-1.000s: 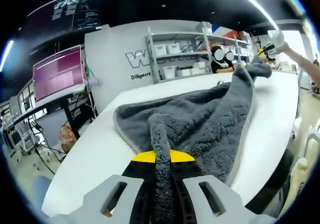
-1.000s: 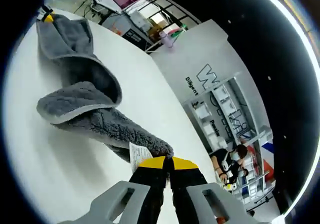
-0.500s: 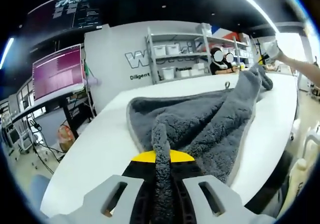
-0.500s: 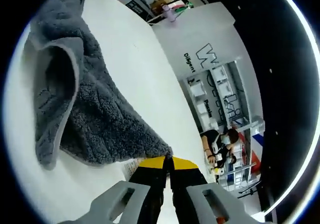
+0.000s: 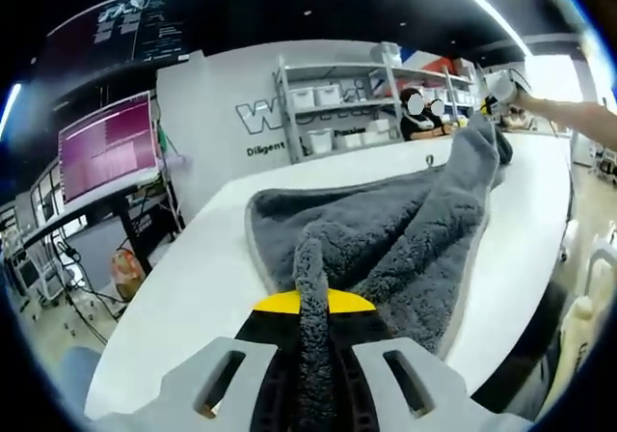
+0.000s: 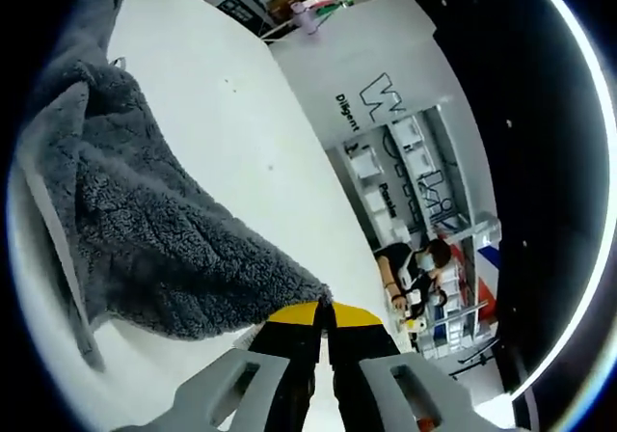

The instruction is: Fold the towel on the table until its edges align and the towel forms a compact rectangular stack.

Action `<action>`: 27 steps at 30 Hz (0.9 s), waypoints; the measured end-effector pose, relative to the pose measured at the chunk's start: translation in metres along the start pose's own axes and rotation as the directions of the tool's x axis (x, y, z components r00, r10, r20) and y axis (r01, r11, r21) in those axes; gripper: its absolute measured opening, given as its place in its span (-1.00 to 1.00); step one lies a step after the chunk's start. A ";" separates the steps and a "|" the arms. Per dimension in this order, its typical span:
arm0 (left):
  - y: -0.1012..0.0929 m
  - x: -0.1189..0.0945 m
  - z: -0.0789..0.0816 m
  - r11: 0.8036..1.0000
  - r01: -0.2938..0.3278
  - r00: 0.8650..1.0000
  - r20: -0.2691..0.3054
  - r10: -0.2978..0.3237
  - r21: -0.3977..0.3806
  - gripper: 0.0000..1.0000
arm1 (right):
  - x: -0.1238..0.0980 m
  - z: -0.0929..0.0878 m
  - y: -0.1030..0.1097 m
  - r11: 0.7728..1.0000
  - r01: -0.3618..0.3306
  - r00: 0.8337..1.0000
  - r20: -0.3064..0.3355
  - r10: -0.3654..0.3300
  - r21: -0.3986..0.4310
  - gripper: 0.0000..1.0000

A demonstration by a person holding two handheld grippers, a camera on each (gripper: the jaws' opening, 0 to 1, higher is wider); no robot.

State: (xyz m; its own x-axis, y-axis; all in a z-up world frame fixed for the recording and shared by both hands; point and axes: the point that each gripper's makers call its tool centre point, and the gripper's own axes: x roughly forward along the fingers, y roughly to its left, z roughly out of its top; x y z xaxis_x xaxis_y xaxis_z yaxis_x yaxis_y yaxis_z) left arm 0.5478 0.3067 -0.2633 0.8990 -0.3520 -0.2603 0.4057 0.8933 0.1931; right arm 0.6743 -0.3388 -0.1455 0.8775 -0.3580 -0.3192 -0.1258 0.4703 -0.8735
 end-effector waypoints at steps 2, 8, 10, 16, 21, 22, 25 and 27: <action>0.000 0.000 0.000 1.000 0.001 1.000 -0.001 -0.001 -0.001 -0.91 | 0.007 0.005 0.005 1.000 -0.003 1.000 -0.006 0.003 -0.007 -1.00; 0.000 0.000 0.000 1.000 -0.001 1.000 0.001 0.001 -0.004 -0.90 | 0.022 0.013 0.027 0.999 -0.042 0.999 -0.014 0.043 0.032 -0.91; 0.000 0.000 0.000 1.000 -0.001 1.000 0.007 0.001 -0.012 -0.89 | 0.021 0.011 0.033 0.989 -0.063 0.998 -0.015 0.066 0.137 -0.74; 0.000 0.001 0.001 1.000 -0.003 1.000 0.005 0.003 -0.012 -0.89 | 0.010 0.005 0.031 0.966 -0.099 0.995 -0.007 0.103 0.240 -0.32; 0.000 0.002 0.002 1.000 -0.010 1.000 0.001 0.010 -0.002 -0.89 | -0.003 0.001 0.027 0.956 -0.109 0.994 0.007 0.111 0.273 -0.02; 0.000 0.002 0.002 1.000 -0.011 1.000 0.000 0.011 -0.002 -0.89 | -0.003 0.002 0.028 0.948 -0.120 0.993 0.017 0.120 0.296 0.05; 0.000 0.003 0.001 1.000 -0.012 1.000 0.001 0.012 -0.001 -0.89 | -0.007 0.000 0.028 0.912 -0.148 0.989 0.042 0.143 0.383 0.24; 0.001 0.003 0.001 1.000 -0.011 1.000 0.004 0.011 -0.004 -0.89 | -0.011 -0.007 0.032 0.873 -0.189 0.981 0.042 0.191 0.449 0.35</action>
State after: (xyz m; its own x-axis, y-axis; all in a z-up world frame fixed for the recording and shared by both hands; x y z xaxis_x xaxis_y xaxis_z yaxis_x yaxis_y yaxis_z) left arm 0.5508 0.3059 -0.2625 0.9041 -0.3433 -0.2545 0.3951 0.8984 0.1918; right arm 0.6574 -0.3256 -0.1728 0.8561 -0.2273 -0.4642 -0.0684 0.8404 -0.5376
